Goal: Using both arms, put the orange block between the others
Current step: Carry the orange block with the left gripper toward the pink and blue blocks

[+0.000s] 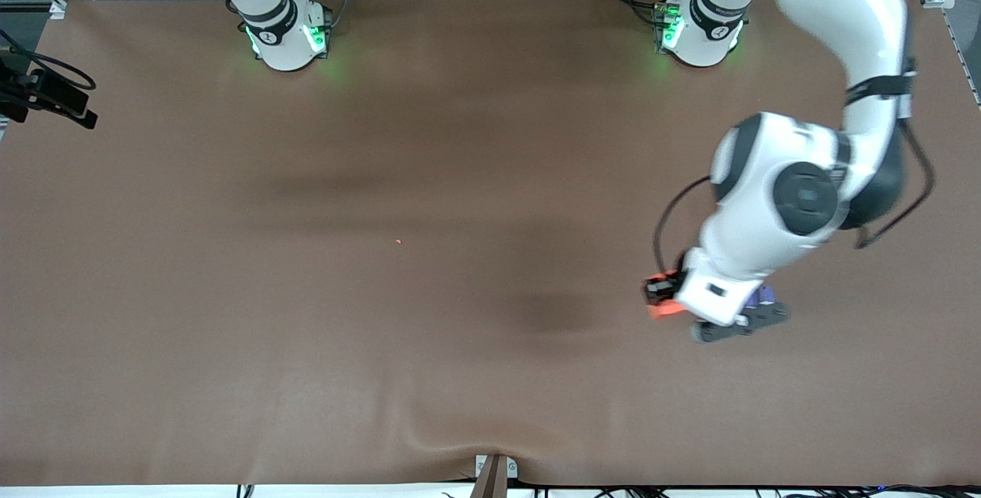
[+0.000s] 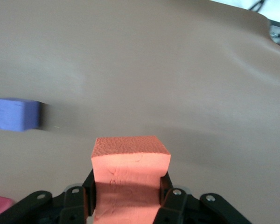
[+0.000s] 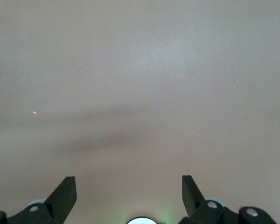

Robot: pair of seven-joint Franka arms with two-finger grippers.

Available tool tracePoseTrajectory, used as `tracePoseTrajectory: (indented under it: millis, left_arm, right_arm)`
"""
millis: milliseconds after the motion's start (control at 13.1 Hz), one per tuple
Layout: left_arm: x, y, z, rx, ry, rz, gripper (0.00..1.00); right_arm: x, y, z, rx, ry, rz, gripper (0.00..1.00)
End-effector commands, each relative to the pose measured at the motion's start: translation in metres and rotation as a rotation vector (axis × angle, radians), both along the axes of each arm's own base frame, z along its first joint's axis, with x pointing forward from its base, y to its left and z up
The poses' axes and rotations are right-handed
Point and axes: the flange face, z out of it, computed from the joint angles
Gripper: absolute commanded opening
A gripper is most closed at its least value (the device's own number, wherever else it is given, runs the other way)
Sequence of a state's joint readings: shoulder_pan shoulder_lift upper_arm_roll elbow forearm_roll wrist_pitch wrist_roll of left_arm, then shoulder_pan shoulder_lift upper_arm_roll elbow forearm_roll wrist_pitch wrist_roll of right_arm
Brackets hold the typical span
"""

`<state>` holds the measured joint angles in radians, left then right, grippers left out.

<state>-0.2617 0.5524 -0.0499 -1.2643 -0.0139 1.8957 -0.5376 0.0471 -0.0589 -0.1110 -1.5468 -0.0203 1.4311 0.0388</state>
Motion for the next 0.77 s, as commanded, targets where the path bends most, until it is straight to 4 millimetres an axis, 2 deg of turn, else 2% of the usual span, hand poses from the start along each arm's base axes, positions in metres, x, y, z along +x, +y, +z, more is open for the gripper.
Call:
tracePoseTrajectory:
  millis: [0,153,306,383,536,689]
  left_arm:
    - [-0.013,0.049,0.006,-0.012,0.042,-0.052,0.00]
    - [-0.012,0.105,-0.010,-0.006,0.075,-0.052,0.00]
    - [-0.021,0.146,-0.024,0.000,0.100,-0.078,0.00]
    - [-0.022,0.176,-0.031,-0.003,0.106,-0.106,0.00]
    - [-0.028,0.212,-0.039,-0.004,0.112,-0.128,0.00]
    - [-0.038,0.229,-0.058,-0.003,0.099,-0.157,0.00]
  right_arm:
    - [0.000,-0.004,0.007,-0.004,-0.007,-0.010,1.00]
    - [0.000,-0.004,0.007,-0.004,-0.008,-0.010,1.00]
    - [0.000,-0.004,0.007,-0.004,-0.007,-0.010,1.00]
    - [0.000,-0.004,0.007,-0.004,-0.008,-0.010,1.00]
    - [-0.001,-0.005,0.007,-0.004,-0.006,-0.011,1.00]
    - [-0.001,-0.004,0.006,-0.004,-0.003,-0.010,1.00]
